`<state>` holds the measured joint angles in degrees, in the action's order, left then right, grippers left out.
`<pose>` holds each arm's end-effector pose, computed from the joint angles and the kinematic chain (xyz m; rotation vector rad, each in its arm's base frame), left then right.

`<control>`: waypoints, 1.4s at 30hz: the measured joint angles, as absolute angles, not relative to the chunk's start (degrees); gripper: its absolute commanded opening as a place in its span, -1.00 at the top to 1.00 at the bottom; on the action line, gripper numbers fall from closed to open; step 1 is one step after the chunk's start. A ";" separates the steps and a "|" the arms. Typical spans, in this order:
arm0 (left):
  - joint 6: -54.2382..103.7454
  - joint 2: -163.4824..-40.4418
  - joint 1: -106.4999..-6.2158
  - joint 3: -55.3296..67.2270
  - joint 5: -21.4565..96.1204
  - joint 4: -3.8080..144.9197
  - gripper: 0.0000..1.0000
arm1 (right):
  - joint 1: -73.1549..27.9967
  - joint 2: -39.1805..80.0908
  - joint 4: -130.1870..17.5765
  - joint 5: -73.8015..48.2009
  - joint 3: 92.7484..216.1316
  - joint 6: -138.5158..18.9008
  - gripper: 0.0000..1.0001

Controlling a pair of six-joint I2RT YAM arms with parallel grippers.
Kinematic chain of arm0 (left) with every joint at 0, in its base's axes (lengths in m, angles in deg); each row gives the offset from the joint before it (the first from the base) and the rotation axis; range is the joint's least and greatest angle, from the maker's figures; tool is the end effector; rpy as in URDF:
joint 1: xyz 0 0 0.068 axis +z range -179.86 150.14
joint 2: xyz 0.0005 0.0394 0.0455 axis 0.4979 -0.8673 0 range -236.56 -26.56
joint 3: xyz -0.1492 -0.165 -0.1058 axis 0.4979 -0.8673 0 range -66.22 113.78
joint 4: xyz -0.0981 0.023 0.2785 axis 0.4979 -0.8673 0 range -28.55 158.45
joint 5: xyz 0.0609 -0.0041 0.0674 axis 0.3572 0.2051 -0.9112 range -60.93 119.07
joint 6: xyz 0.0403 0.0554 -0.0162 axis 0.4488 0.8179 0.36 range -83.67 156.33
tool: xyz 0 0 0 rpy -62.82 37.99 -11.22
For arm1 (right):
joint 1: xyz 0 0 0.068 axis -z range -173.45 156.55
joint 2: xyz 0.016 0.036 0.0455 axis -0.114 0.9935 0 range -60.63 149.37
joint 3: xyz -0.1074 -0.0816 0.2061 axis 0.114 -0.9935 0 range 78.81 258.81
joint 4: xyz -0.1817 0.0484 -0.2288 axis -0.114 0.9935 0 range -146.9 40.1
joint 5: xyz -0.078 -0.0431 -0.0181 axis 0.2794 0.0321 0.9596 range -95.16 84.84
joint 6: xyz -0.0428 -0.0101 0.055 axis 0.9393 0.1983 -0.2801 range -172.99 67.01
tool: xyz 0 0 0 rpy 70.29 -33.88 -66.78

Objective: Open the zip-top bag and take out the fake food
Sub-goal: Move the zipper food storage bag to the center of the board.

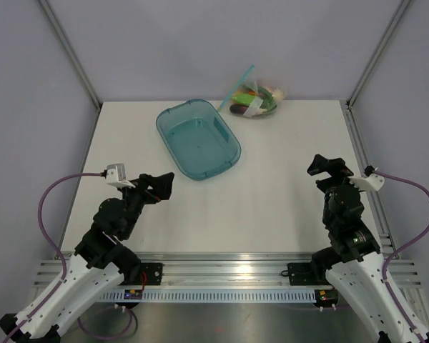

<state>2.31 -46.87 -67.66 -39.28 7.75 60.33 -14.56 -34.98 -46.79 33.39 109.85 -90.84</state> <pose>0.1699 -0.1053 0.2844 -0.2420 1.6189 -0.6746 0.1998 0.0386 0.2924 0.7248 1.4714 0.2321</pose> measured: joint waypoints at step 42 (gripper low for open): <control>-1.25 -48.82 -67.66 -40.92 7.68 60.44 -0.98 | -14.71 45.04 -59.82 15.05 165.35 -73.61 -0.99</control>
<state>-1.25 -48.82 -67.66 -40.92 7.68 60.44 -14.71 45.04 -59.82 15.05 165.35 -73.61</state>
